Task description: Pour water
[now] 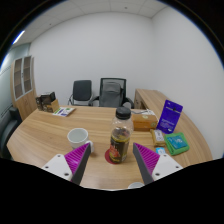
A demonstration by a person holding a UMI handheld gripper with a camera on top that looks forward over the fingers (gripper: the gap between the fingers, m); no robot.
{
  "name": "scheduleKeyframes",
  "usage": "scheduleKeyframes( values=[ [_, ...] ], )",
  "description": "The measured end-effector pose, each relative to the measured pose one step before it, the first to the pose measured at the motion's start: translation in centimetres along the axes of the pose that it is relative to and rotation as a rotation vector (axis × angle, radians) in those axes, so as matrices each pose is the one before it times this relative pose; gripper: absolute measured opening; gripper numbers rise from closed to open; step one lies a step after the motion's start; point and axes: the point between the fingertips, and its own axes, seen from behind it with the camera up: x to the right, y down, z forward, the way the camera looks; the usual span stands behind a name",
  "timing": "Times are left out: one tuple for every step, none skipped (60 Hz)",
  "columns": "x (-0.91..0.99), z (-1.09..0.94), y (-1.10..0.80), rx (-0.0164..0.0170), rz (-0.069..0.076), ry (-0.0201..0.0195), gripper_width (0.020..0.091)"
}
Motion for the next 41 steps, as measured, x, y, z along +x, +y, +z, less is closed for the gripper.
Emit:
scheduleKeyframes(
  values=[
    [-0.297,-0.986,-0.02,-0.00279,0.0006,0.00654,0.086],
    [-0.192,-0.976,0.009,-0.00349,0.0004,0.00426,0.0859],
    [-0.341,-0.956,0.003,-0.00187,0.0003,0.00598,0.0859],
    [-0.298,-0.976,0.058,-0.00329,-0.0004,0.00679,0.086],
    [-0.3,-1.015,0.099,-0.00382,0.0,0.00677,0.086],
    [-0.34,-1.006,0.069,-0.00337,0.0004,0.00504,0.0859],
    [-0.361,-1.0,0.013,-0.00111,0.0006,0.00306,0.086],
    [-0.331,-1.013,-0.011,0.00045,0.0005,0.00232,0.0861],
    [-0.282,-0.951,0.036,0.00056,0.0005,0.00323,0.0855],
    [-0.332,-0.986,0.071,-0.00147,0.0013,0.00299,0.0853],
    [-0.188,-0.897,-0.009,-0.00278,0.0008,0.00243,0.0856],
    [-0.285,-0.887,0.059,0.00013,0.001,0.00232,0.0855],
    [-0.232,-0.794,0.035,0.0017,0.0004,0.00267,0.0855],
    [-0.229,-0.812,0.042,0.00159,0.0,0.00281,0.0855],
    [-0.177,-0.709,0.131,-0.00015,-0.0003,0.00372,0.0854],
    [-0.145,-0.697,0.162,-0.00267,-0.0009,0.00411,0.0855],
    [-0.15,-0.646,0.144,-0.00356,-0.0012,0.0041,0.0853],
    [-0.156,-0.727,0.027,-0.0025,-0.0011,0.00432,0.0852],
    [-0.122,-0.591,0.101,-0.00145,-0.0008,0.00364,0.0855],
    [-0.144,-0.545,0.112,-0.00179,-0.001,0.00286,0.0854],
    [-0.15,-0.542,0.09,-0.00184,-0.0017,0.00236,0.0855],
    [-0.099,-0.461,0.073,-0.00009,-0.0023,0.00188,0.0855],
    [-0.104,-0.445,0.104,0.00031,-0.0005,0.00121,0.0854],
    [-0.091,-0.411,0.1,-0.00199,0.002,0.00045,0.0855],
    [-0.072,-0.335,0.155,-0.0038,0.0053,-0.00127,0.0855],
    [-0.066,-0.325,0.175,-0.00406,0.0059,-0.00146,0.0854],
    [-0.016,-0.313,0.143,-0.00265,0.0052,0.00037,0.0854],
    [0.009,-0.28,0.118,-0.00086,0.0021,0.00265,0.0853],
    [0.086,-0.245,0.088,0.00151,-0.0025,0.00606,0.0853],
    [0.054,-0.265,0.043,0.00408,-0.0082,0.01003,0.0856],
    [0.19,-0.172,-0.011,0.00513,-0.0104,0.01082,0.0855],
    [0.189,-0.135,0.014,0.0036,-0.0104,0.00957,0.0856],
    [0.085,-0.139,0.049,0.00174,-0.0088,0.00655,0.0856],
    [0.048,-0.115,0.053,-0.00021,-0.006,0.0035,0.0857],
    [0.026,-0.144,0.037,-0.0007,-0.0032,0.00216,0.0855],
    [-0.002,-0.069,-0.014,-0.00073,-0.0001,0.00187,0.0854],
    [0.04,-0.111,-0.017,-0.00037,0.0005,0.0025,0.0855],
    [0.049,-0.079,-0.033,0.00057,-0.0001,0.00264,0.0854],
    [0.052,-0.084,-0.051,0.00158,-0.0007,0.00236,0.0854],
    [0.049,-0.059,-0.05,0.00131,0.0,0.00192,0.0854],
    [0.027,-0.064,-0.041,-0.00017,0.0016,0.00106,0.0854]
  ],
)
